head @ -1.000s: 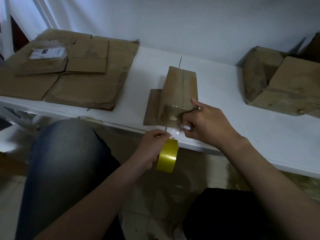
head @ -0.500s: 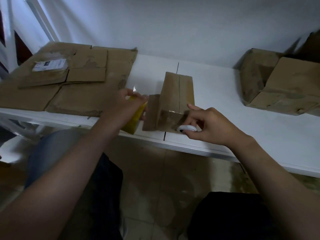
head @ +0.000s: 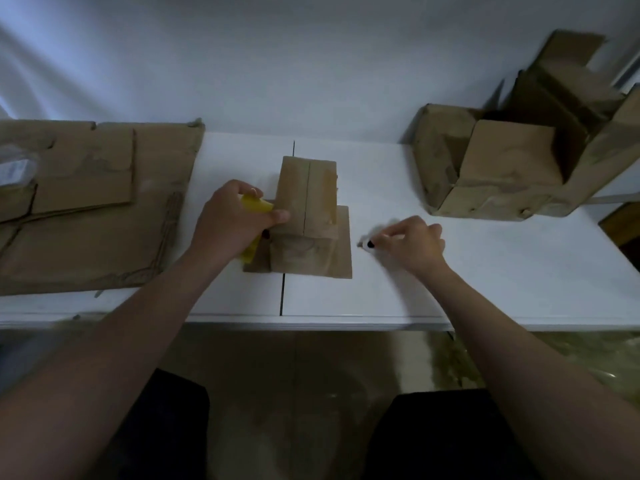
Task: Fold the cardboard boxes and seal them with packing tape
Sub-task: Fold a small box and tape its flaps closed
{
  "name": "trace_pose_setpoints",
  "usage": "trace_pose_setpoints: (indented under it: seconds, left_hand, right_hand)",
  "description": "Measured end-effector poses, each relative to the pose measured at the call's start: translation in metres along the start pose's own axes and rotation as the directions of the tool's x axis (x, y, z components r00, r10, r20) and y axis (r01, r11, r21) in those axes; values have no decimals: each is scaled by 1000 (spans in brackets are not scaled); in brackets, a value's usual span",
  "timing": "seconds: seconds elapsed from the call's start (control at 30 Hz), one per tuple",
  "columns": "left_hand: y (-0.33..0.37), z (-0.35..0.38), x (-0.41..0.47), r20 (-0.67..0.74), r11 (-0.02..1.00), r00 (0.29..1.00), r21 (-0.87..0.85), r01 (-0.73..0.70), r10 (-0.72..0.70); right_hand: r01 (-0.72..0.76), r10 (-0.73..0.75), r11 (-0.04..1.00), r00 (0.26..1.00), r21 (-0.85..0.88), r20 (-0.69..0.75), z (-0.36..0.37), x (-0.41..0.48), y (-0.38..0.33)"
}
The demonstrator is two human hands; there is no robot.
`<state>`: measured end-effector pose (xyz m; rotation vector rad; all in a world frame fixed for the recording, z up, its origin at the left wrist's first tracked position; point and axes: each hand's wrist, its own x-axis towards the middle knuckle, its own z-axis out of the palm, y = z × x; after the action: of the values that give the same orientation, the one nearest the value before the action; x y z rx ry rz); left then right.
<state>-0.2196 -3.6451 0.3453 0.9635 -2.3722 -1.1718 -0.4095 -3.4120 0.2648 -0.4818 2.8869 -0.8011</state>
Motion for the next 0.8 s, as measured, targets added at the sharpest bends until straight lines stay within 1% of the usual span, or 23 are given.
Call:
trace_pose_setpoints:
  seconds: [0.07,0.1,0.13,0.2,0.23,0.27,0.33,0.4,0.43,0.47,0.5,0.6,0.63,0.67,0.8]
  left_hand:
    - [1,3,8,3,1000,1000,-21,8,-8]
    - [1,5,12,-4,999,1000,-32,3,-3]
    - [1,7,15,-13,999,1000,-43,-3,2]
    - [0,9,20,-23,999,1000,-54,-7,5]
    - [-1,10,22,-18,998,1000,-56,-4,3]
    - [-2,10,24,-8,998,1000,-57,0,-1]
    - [-3,9,28,14,998,1000,-55,17,-16]
    - [-4,8,31,26,998,999,-59,34,-33]
    - [-3,7,33,28,997,999,-60,41,-39]
    - [-3,7,34,30,997,999,-60,44,-42]
    - [-3,7,35,30,997,999,-59,41,-39]
    - [-4,8,36,25,997,999,-62,35,-33]
    - [-5,9,37,26,997,999,-65,35,-33]
    - [-5,10,37,28,997,999,-73,38,-36]
    - [-6,11,41,16,994,999,-105,40,-39]
  right_hand:
    - [-38,38,998,999,-55,-6,5,3,5]
    - [-26,24,997,999,-79,-22,2,1,1]
    - [1,-5,992,1000,-123,-30,-1,0,-2]
    - [103,-115,970,993,-219,-39,-6,-3,-10]
    - [180,-196,963,979,-198,-62,-6,-3,-15]
    - [271,-283,955,955,-125,-92,-7,-5,-24]
    - [446,-431,892,889,77,-154,-8,-11,-45]
    - [550,-531,811,835,200,-141,-6,-18,-69]
    - [577,-567,788,816,213,-115,-2,-21,-79]
    - [607,-599,774,794,182,-103,3,-23,-87]
    - [644,-632,756,765,115,-124,10,-23,-92]
    - [734,-722,676,643,-65,-257,31,-18,-94]
    - [751,-743,652,604,-105,-288,36,-15,-91]
    - [757,-758,637,581,-144,-298,40,-14,-88]
    - [746,-783,620,574,-243,-240,46,-13,-84]
